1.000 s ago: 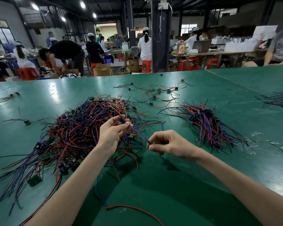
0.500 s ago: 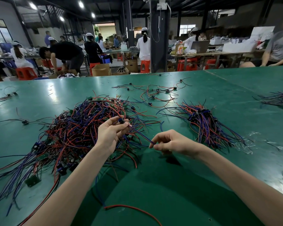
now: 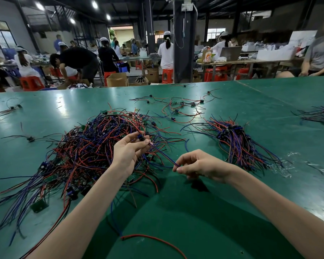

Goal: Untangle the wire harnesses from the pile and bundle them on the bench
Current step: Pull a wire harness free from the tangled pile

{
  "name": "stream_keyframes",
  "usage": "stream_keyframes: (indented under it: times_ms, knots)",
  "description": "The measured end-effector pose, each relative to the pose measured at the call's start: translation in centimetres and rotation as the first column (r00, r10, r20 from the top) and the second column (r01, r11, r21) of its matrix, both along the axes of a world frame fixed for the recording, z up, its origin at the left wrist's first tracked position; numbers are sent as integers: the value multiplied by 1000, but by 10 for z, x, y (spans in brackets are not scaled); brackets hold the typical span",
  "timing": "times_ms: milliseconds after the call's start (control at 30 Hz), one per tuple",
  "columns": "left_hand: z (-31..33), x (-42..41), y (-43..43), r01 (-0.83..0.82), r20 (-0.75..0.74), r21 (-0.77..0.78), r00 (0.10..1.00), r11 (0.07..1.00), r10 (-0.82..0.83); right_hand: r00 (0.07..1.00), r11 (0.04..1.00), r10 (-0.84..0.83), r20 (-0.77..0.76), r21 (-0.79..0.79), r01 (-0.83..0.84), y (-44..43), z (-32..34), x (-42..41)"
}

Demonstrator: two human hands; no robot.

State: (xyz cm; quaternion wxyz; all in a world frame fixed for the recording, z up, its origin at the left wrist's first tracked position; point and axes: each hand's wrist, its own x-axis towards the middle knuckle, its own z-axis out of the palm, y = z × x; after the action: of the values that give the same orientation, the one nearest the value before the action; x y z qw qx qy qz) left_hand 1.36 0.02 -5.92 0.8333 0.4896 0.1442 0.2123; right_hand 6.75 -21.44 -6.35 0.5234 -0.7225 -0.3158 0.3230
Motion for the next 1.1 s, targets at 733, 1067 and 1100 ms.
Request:
stream_keyframes:
  times_ms: [733, 1067, 1100]
  knots:
    - [-5, 2, -9, 209, -27, -74, 977, 975, -212, 986, 967, -102, -135, 218, 130, 0, 6, 3]
    - [-7, 0, -17, 317, -108, -71, 940, 946, -323, 890, 770, -416, -185, 450, 453, -29, 62, 57]
    - [-6, -1, -18, 324, -108, -70, 938, 944, -330, 874, 735, -444, -198, 479, 481, -36, 69, 65]
